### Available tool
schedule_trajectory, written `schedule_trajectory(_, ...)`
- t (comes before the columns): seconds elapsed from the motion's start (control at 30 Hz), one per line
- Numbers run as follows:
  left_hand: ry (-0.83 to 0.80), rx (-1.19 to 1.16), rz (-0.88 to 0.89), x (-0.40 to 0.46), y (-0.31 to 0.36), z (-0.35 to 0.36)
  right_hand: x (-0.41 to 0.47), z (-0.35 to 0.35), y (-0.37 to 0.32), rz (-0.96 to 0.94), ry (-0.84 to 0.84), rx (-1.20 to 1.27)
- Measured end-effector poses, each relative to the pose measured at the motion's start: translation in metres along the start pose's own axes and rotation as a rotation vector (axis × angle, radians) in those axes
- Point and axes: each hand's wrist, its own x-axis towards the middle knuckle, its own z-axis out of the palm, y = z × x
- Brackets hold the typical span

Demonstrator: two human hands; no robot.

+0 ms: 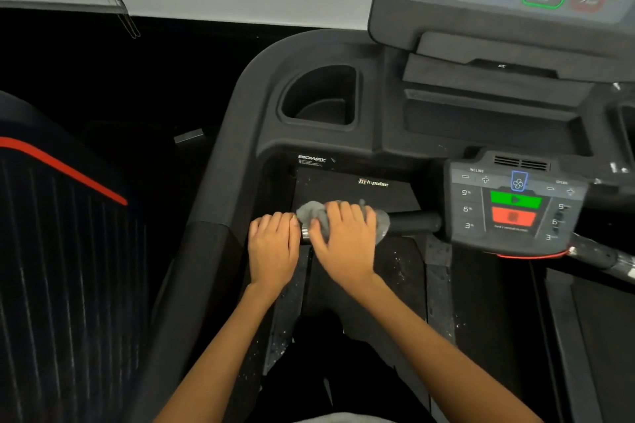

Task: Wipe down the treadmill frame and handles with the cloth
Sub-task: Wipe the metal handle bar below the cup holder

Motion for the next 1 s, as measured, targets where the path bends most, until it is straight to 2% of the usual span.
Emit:
schedule_trajectory(0.1, 0.000, 0.007, 0.042, -0.001, -0.003, 0.000, -0.006, 0.005, -0.002, -0.112, -0.007, 0.014)
schedule_trajectory(0.27, -0.008, -0.063, 0.014, -0.001, -0.004, 0.002, -0.017, -0.004, 0.039, -0.448, -0.062, -0.012)
schedule_trajectory(0.37, -0.016, -0.141, -0.055, 0.002, -0.001, 0.002, -0.017, -0.014, 0.063, -0.507, -0.096, -0.060)
schedule_trajectory(0.57, -0.017, -0.145, -0.064, 0.005, 0.002, 0.000, -0.013, -0.030, 0.095, -0.314, 0.053, -0.021)
schedule_trajectory(0.77, -0.120, -0.104, -0.021, 0.016, 0.006, -0.005, -0.008, -0.020, 0.073, -0.015, 0.245, -0.043)
schedule_trajectory(0.87, -0.217, -0.054, -0.042, 0.030, 0.005, -0.005, 0.001, -0.014, 0.049, 0.138, 0.202, -0.064)
schedule_trajectory(0.93, -0.233, -0.023, -0.063, 0.035, 0.003, -0.002, 0.003, -0.013, 0.035, 0.137, 0.146, -0.034)
schedule_trajectory(1.0, -0.181, -0.008, -0.077, 0.032, 0.006, -0.003, 0.001, -0.012, 0.020, 0.076, 0.102, 0.027)
